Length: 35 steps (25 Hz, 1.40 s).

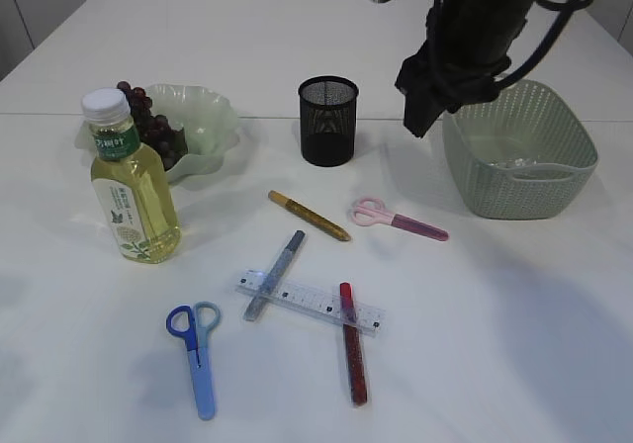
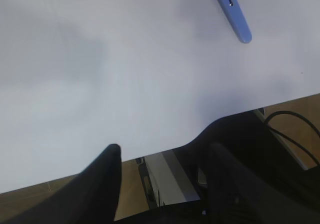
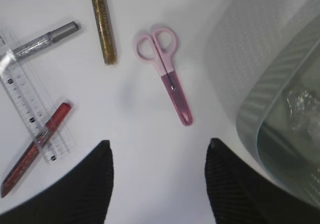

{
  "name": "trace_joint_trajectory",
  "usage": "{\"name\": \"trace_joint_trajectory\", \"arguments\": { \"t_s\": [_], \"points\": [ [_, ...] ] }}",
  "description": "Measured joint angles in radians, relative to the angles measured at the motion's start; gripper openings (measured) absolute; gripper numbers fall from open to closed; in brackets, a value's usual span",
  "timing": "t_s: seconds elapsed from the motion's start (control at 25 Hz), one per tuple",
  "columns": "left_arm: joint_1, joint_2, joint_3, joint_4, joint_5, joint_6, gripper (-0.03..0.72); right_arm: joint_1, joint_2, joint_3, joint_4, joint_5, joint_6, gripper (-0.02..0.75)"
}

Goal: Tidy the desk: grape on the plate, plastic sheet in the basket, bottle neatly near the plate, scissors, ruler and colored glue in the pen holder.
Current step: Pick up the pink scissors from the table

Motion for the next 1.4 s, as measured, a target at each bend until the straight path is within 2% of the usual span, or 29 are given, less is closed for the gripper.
{"name": "trace_joint_trajectory", "arguments": {
  "t_s": [0.28,0.48,1.04,1.4],
  "points": [
    [0.000,0.000,0.000,0.000,0.006,0.001,0.402,0.000,0.195,-0.116,-0.002,0.000,-0.180,0.457],
    [0.000,0.000,0.000,0.000,0.006,0.001,0.389,0.000,0.292,-0.146,-0.002,-0.004,-0.271,0.418],
    [0.000,0.000,0.000,0.000,0.006,0.001,0.384,0.000,0.437,-0.218,-0.047,-0.050,-0.296,0.408],
    [0.000,0.000,0.000,0.000,0.006,0.001,0.384,0.000,0.472,-0.218,-0.047,-0.099,-0.304,0.461]
  ]
}}
